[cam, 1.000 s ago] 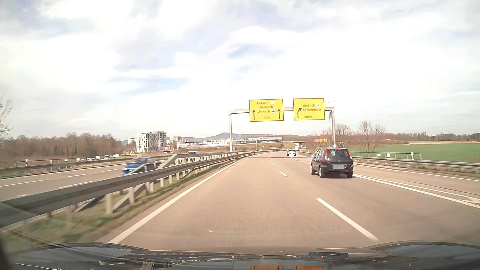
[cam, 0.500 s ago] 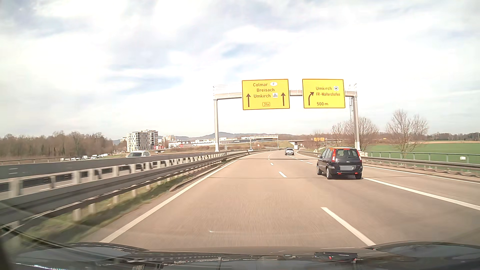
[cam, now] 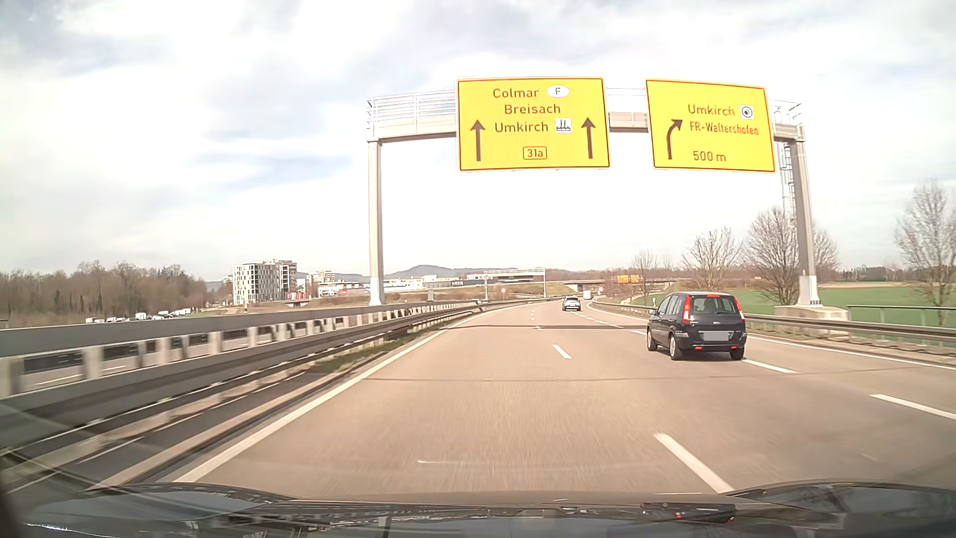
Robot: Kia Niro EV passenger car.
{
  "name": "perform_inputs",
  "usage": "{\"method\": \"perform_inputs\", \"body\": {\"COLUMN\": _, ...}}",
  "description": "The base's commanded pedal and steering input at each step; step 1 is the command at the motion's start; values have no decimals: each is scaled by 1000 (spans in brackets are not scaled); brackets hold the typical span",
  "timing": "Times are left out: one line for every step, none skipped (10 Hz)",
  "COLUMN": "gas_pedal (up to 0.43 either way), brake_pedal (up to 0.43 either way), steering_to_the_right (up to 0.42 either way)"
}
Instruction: Follow the waypoints while adhering to traffic rules and regulations
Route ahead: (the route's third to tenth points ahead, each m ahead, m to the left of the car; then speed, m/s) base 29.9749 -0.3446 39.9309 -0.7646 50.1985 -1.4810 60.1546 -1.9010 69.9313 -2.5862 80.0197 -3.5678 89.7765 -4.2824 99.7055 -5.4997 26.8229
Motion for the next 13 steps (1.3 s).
{"method": "perform_inputs", "body": {"gas_pedal": 177, "brake_pedal": 0, "steering_to_the_right": 12}}
{"method": "perform_inputs", "body": {"gas_pedal": 169, "brake_pedal": 0, "steering_to_the_right": 12}}
{"method": "perform_inputs", "body": {"gas_pedal": 169, "brake_pedal": 0, "steering_to_the_right": 12}}
{"method": "perform_inputs", "body": {"gas_pedal": 169, "brake_pedal": 0, "steering_to_the_right": 12}}
{"method": "perform_inputs", "body": {"gas_pedal": 169, "brake_pedal": 0, "steering_to_the_right": 12}}
{"method": "perform_inputs", "body": {"gas_pedal": 169, "brake_pedal": 0, "steering_to_the_right": 13}}
{"method": "perform_inputs", "body": {"gas_pedal": 150, "brake_pedal": 0, "steering_to_the_right": 13}}
{"method": "perform_inputs", "body": {"gas_pedal": 150, "brake_pedal": 0, "steering_to_the_right": 13}}
{"method": "perform_inputs", "body": {"gas_pedal": 138, "brake_pedal": 0, "steering_to_the_right": 13}}
{"method": "perform_inputs", "body": {"gas_pedal": 118, "brake_pedal": 0, "steering_to_the_right": 13}}
{"method": "perform_inputs", "body": {"gas_pedal": 118, "brake_pedal": 0, "steering_to_the_right": 14}}
{"method": "perform_inputs", "body": {"gas_pedal": 118, "brake_pedal": 0, "steering_to_the_right": 13}}
{"method": "perform_inputs", "body": {"gas_pedal": 118, "brake_pedal": 0, "steering_to_the_right": 13}}
